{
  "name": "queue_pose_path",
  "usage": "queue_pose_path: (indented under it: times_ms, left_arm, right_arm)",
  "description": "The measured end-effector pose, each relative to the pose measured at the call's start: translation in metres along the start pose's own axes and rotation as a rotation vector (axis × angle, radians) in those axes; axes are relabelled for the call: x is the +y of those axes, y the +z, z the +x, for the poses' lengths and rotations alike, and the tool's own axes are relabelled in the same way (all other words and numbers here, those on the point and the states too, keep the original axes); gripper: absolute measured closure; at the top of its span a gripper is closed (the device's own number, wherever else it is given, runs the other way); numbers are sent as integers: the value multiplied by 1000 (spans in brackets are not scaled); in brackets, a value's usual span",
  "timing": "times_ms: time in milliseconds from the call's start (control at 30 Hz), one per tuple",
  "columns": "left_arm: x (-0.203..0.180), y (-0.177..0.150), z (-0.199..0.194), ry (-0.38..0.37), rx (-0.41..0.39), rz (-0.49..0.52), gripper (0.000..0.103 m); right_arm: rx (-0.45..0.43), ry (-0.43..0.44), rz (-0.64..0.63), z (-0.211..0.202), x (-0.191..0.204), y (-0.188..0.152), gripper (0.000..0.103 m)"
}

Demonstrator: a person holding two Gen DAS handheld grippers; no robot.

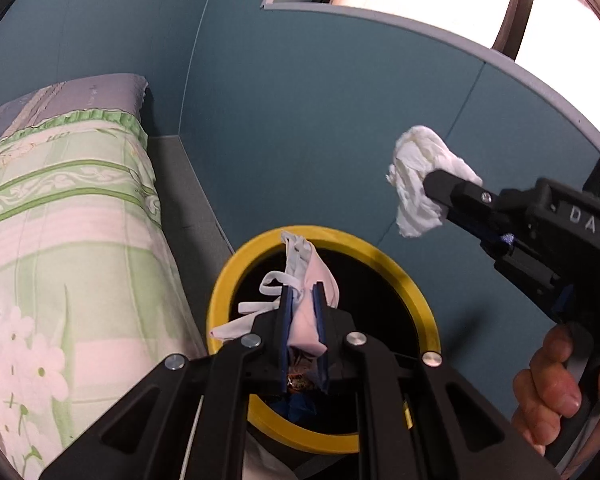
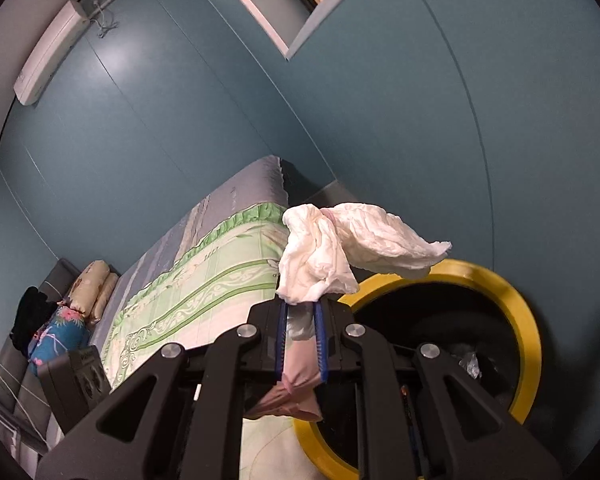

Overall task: Collect trash
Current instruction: 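Open the left tool and right tool to drop both items into the bin, then move both open tools back over the remaining trash on the bed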

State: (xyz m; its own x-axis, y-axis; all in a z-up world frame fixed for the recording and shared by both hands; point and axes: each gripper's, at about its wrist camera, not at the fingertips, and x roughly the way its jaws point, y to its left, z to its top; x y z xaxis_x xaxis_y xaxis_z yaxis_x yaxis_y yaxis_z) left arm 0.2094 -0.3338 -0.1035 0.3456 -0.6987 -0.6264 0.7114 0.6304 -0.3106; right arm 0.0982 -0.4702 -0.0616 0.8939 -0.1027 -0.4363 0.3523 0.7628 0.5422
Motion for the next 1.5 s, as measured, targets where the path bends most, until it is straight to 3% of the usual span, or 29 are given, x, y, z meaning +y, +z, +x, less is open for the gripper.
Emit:
queue_pose_path:
  times_ms: [167, 233, 267, 300, 333, 367, 600, 767, 967, 1300, 1500]
  left_arm:
    - [-6, -9, 5, -11, 17, 6, 93]
    - [-6, -12, 5, -18, 19, 7, 84]
    - [-6, -12, 4, -15, 14, 11, 73]
    - [-5, -12, 4, -12, 8, 11, 65]
    - [-5, -12, 2, -5, -1, 8, 56]
    - [-5, -13, 0, 2, -10, 5, 54]
    - [17, -8, -14, 36, -48, -41, 44]
    - [40, -5, -37, 106, -102, -65, 33]
    - [72, -7, -75, 207, -158, -97, 20]
    - [137, -19, -149, 353, -222, -176, 13]
    - [177, -40, -195, 439, -237, -235, 13]
  right_arm:
    - [-11, -11, 20, 0, -6, 3, 91]
    - [-19, -15, 31, -2, -7, 3, 89]
    - [-20, -18, 39, -2, -9, 4, 81]
    - [-23, -21, 49, -2, -10, 4, 64]
    - [-30, -22, 60, -3, -8, 2, 56]
    - [-39, -18, 79, -4, -10, 1, 53]
    - [-70, -10, 105, -10, -14, 3, 53]
    - [-91, -4, 89, -13, -10, 2, 53]
    - [-106, 26, 4, -15, 17, -4, 44]
    - [-76, 158, -177, -16, 88, -31, 18]
    - [-54, 212, -247, -10, 133, -50, 10]
